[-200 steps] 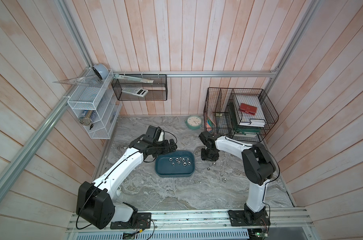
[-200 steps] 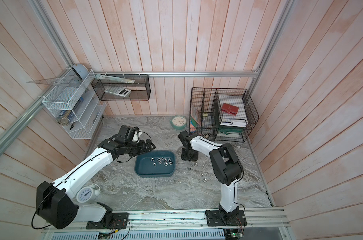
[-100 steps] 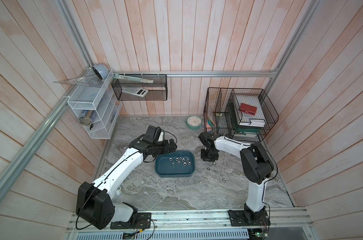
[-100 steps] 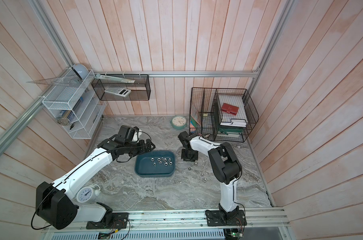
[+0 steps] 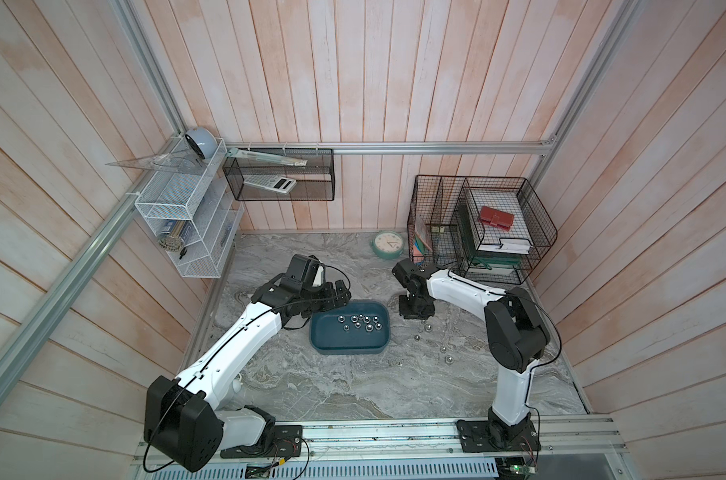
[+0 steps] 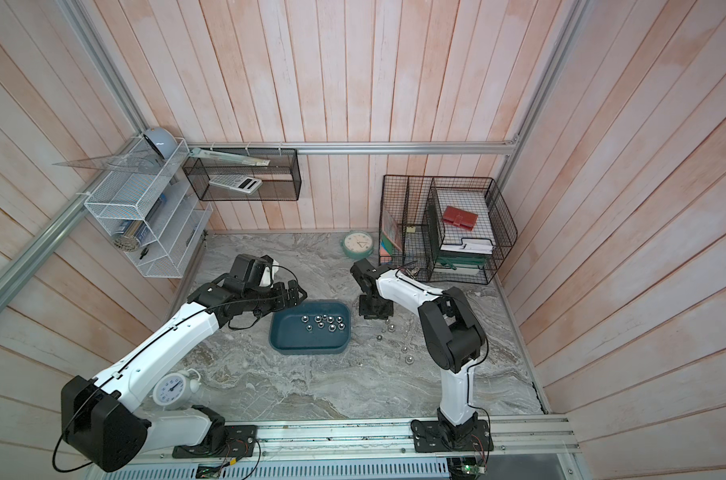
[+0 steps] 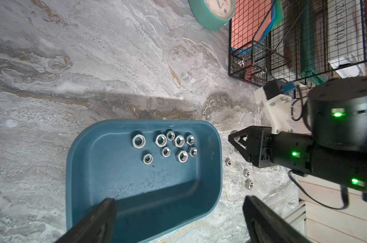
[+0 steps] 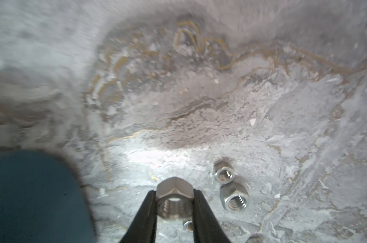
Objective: Put the nuts on the desktop into the storage box
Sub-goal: Pick up the nut from the center of the board, then place the nut in the storage box.
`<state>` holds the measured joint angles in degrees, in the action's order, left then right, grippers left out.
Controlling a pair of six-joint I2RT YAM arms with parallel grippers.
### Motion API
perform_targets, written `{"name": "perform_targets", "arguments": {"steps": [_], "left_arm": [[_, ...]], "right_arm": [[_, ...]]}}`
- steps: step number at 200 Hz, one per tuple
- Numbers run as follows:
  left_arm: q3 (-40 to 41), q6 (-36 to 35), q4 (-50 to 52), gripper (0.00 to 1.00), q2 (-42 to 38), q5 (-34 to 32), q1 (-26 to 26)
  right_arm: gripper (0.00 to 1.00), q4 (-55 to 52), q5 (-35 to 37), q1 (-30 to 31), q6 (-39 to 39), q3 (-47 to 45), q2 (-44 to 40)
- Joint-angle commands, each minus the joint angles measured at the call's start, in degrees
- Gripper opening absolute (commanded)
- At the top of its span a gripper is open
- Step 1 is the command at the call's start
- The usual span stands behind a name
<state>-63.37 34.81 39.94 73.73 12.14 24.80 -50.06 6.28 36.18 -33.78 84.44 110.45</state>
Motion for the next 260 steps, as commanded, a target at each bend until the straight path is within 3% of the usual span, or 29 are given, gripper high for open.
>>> {"name": "perform_targets", "arguments": {"steps": [1, 89, 166, 260], "left_arm": [[1.69, 1.30, 1.45, 1.00, -3.10, -2.89, -0.36], [7.90, 4.90, 8.46, 1.00, -15.95, -9.62, -1.07], [10.60, 8.21, 16.30, 1.00, -25.89, -14.71, -1.15], [10.90, 9.23, 21.45, 1.00, -29.84, -17.32, -1.30]], "right_arm": [[0.25, -4.52, 3.44, 2.91, 2.43, 5.89, -1.64], [0.27, -12.10, 3.42, 14.35, 9.66, 29.22, 11.16], [0.27, -15.05, -1.88, 18.76, 12.39, 43.57, 23.29], [0.27, -15.79, -5.39, 20.77, 14.27, 55.20, 34.22]]}}
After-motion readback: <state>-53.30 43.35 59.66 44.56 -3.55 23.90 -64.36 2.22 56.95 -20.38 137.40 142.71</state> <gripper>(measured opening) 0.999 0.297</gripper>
